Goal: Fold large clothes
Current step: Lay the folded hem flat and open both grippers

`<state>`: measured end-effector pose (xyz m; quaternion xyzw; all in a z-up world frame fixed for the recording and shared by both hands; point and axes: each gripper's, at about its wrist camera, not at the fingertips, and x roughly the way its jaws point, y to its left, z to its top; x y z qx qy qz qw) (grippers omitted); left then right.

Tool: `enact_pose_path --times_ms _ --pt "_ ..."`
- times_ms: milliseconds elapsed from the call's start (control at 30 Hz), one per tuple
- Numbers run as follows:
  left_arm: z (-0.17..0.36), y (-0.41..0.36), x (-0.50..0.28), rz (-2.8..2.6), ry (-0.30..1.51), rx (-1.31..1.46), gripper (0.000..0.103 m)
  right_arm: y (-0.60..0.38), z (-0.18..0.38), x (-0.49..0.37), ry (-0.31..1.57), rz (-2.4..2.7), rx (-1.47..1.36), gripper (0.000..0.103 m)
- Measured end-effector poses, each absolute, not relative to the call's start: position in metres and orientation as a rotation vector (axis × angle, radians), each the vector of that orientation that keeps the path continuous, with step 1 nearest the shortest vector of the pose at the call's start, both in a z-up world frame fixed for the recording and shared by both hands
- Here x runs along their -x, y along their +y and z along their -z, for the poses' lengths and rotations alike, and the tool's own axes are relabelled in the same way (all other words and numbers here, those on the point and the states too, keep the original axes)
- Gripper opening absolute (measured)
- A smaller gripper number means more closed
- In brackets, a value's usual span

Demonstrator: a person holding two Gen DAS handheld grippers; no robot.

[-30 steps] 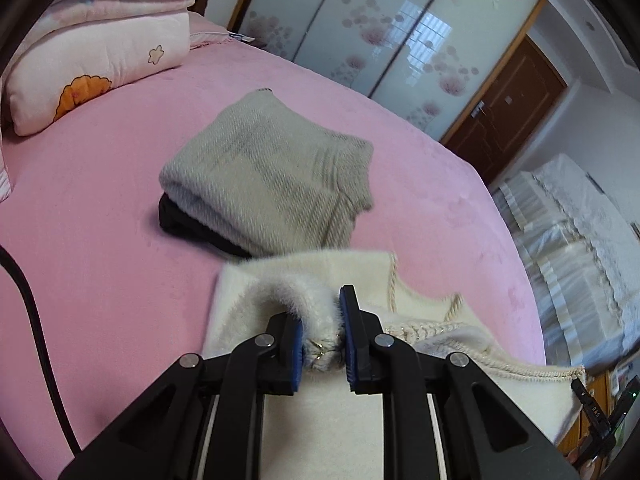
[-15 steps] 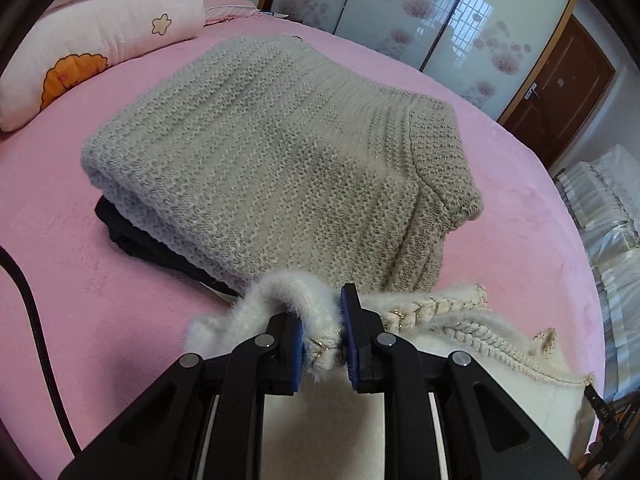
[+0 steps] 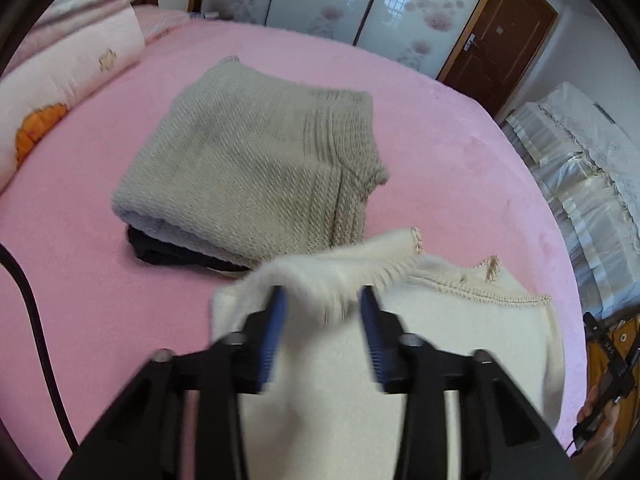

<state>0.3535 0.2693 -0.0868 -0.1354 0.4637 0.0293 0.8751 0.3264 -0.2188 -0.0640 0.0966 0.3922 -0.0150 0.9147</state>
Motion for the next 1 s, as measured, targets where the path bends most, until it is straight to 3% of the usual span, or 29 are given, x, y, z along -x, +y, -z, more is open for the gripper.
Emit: enact_pose_path --times_ms 67,333,467,733,1000 --pt "0.071 0.269 -0.34 -0.063 0.905 0.285 0.068 -0.211 0.056 -0.32 0.789 0.019 -0.174 0.046" --pt "0.081 0.265 -0.334 -0.092 0.953 0.256 0.068 -0.178 0.064 -0.319 0.837 -0.028 -0.171 0.046" --pt "0.111 0.234 -0.326 -0.037 0.974 0.205 0.061 -0.134 0.078 -0.31 0.878 -0.121 -0.136 0.045" --pt "0.175 0.167 -0.313 0.064 1.063 0.189 0.061 -0.048 0.111 -0.288 0.934 -0.288 -0.099 0.045" --pt "0.185 0.192 -0.311 -0.006 1.026 0.089 0.062 -0.134 0.146 -0.297 0.918 0.022 -0.033 0.043"
